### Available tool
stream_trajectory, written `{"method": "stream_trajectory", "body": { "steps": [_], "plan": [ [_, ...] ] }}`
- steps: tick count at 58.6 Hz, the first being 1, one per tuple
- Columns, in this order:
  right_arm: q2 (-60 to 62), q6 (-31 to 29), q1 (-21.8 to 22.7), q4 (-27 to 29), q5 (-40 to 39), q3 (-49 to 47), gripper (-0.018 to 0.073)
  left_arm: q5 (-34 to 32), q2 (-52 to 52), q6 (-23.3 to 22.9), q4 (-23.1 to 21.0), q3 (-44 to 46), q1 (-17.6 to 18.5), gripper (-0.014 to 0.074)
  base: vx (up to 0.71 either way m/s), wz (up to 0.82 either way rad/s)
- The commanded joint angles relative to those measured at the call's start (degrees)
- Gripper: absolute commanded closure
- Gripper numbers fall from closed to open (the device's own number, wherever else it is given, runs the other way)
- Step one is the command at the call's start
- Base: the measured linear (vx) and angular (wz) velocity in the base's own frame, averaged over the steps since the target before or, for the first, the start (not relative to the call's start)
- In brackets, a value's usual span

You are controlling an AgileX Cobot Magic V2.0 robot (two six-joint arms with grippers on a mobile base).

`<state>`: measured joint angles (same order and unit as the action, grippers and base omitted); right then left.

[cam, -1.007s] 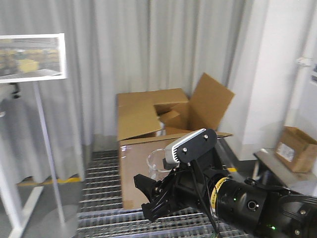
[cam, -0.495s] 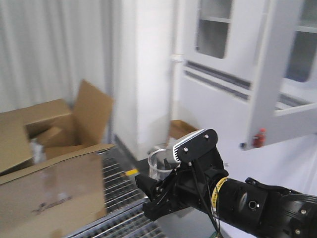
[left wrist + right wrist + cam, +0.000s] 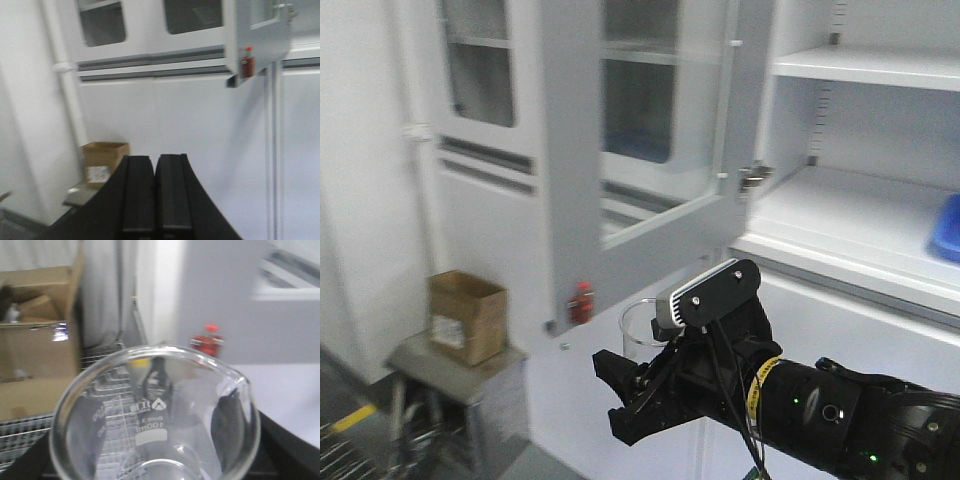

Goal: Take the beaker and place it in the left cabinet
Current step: 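Bring the held beaker over the blue tray on the shelf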

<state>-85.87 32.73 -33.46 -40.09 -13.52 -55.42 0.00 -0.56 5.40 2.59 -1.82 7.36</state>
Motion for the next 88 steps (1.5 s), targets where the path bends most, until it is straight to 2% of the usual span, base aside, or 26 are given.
{"method": "stream_trajectory", "body": {
  "steps": [1, 39, 88],
  "plan": [
    [2.1, -0.03, 0.0, 0.59, -3.97, -1.8, 0.0561, -4.28, -1.06, -0.15, -0.18, -0.9, 0.03, 0.0595, 0.18, -0.71],
    [2.1, -0.03, 0.0, 0.59, -3.97, -1.8, 0.0561, -4.28, -1.06, -0.15, -0.18, -0.9, 0.03, 0.0595, 0.19, -0.65],
    [2.1, -0.03, 0.0, 0.59, -4.04, -1.8, 0.0561, -4.28, -1.06, -0.15, -0.18, -0.9, 0.03, 0.0595, 0.21, -0.25]
  ]
}}
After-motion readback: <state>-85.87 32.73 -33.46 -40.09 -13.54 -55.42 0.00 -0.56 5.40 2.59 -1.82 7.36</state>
